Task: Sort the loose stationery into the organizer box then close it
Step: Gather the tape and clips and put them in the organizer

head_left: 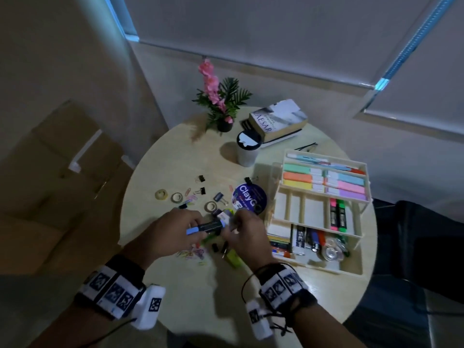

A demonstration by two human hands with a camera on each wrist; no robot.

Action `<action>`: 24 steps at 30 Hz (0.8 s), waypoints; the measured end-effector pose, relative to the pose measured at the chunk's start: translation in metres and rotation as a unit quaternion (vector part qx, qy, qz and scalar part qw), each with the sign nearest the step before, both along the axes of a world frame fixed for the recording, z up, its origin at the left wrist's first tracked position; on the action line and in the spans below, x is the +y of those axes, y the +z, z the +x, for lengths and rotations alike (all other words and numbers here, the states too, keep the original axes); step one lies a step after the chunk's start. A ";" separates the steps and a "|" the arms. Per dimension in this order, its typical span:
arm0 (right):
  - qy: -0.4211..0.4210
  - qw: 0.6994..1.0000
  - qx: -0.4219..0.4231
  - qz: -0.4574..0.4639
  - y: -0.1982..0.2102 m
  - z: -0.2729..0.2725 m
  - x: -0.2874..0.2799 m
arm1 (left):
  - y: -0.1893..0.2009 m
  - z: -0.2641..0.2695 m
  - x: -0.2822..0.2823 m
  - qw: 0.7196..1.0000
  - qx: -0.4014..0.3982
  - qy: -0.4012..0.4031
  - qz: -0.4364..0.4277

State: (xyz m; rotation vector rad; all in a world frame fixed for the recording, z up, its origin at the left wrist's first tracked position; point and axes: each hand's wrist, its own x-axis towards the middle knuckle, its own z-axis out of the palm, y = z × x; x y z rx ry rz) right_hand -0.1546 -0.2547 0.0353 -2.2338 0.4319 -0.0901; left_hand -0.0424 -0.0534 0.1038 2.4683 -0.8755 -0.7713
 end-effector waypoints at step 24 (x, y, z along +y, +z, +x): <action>-0.054 0.996 -0.054 0.055 0.010 -0.191 -0.261 | -0.062 -0.151 -0.297 0.940 0.206 0.089 -0.257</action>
